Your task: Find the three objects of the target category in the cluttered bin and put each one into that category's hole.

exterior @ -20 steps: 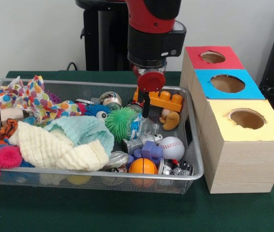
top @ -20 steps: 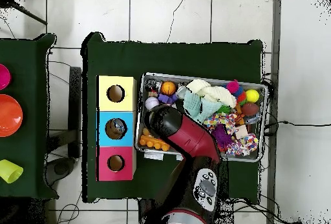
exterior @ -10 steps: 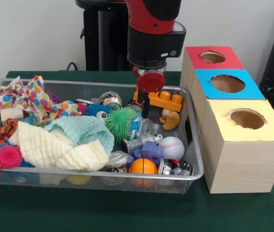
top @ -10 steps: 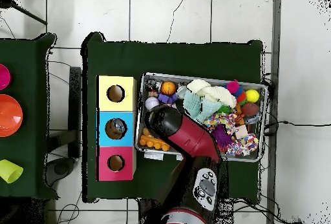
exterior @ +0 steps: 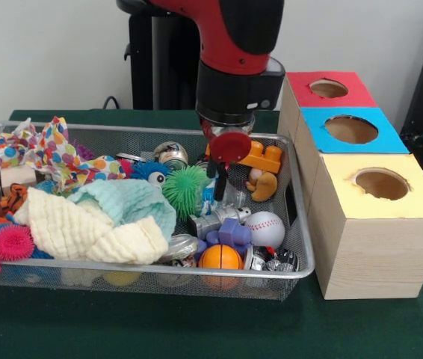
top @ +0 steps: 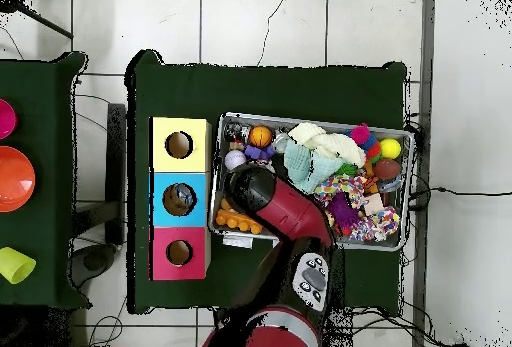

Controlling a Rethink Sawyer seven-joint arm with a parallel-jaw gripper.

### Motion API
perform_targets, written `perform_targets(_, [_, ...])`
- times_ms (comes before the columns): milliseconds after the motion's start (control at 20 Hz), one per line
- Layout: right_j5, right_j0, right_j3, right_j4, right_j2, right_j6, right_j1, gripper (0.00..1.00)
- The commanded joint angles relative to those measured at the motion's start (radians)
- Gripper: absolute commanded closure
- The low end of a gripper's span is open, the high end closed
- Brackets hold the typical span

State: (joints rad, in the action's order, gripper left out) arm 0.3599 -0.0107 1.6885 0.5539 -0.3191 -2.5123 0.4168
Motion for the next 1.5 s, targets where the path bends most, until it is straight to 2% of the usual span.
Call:
perform_targets(50, [-0.049,-0.015,-0.057,0.055,0.135,-0.185,-0.096,0.00])
perform_targets(500, [-0.070,-0.009,-0.045,0.069,0.154,-0.178,-0.098,0.00])
perform_targets(650, [-0.050,-0.022,-0.063,0.050,0.132,-0.162,-0.108,0.00])
perform_targets(750, [-0.050,-0.014,-0.055,0.060,0.148,-0.167,-0.103,0.00])
perform_targets(1200, [-0.044,-0.020,-0.055,0.060,0.137,-0.171,-0.102,0.00])
perform_targets(1500, [-0.041,-0.020,0.003,0.045,0.130,-0.162,-0.061,0.00])
